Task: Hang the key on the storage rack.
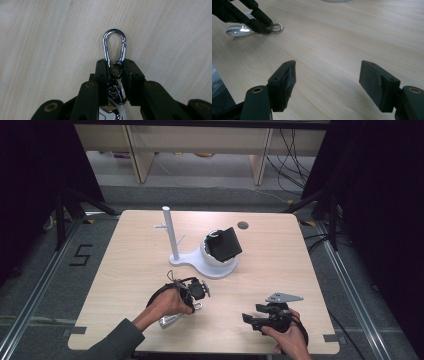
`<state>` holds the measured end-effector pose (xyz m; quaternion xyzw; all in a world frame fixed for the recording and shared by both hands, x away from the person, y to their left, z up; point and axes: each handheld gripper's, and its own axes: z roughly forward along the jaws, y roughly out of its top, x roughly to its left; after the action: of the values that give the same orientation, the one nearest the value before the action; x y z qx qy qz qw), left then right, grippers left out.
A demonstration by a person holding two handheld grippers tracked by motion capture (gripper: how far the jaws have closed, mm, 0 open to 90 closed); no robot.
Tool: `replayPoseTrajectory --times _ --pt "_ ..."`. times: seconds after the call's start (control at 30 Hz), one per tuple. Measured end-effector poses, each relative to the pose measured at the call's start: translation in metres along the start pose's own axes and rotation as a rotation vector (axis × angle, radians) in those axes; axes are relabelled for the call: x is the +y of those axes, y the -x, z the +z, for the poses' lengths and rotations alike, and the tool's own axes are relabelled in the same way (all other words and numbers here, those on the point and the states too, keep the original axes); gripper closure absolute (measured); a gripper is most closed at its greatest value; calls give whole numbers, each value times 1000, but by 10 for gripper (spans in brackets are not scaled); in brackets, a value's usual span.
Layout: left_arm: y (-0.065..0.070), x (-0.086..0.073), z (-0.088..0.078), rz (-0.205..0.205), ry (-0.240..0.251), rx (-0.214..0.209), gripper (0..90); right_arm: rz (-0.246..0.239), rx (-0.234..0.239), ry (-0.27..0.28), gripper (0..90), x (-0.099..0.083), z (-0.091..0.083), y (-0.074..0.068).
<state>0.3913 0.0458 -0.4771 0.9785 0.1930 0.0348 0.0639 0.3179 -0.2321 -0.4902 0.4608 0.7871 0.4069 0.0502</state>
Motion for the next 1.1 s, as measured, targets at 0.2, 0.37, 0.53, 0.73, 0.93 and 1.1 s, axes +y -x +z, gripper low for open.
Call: replayPoseTrajectory --times 0.2,0.37,0.53,0.73,0.93,1.1 --pt "-3 -2 -9 -7 25 -37 749 -7 -2 5 304 0 1 2" --pt "-7 -7 -17 -21 40 -39 750 9 -1 2 304 0 1 1" --pt "-10 -11 -28 -43 62 -46 750 -2 -2 2 305 0 1 2" --pt "-18 -18 -47 -58 82 -38 751 0 2 0 304 0 2 4" --pt "-29 -27 -72 -77 104 -16 751 12 -2 4 304 -1 1 4" --pt "-44 -41 -99 -114 125 9 751 17 -5 3 304 -1 1 5"
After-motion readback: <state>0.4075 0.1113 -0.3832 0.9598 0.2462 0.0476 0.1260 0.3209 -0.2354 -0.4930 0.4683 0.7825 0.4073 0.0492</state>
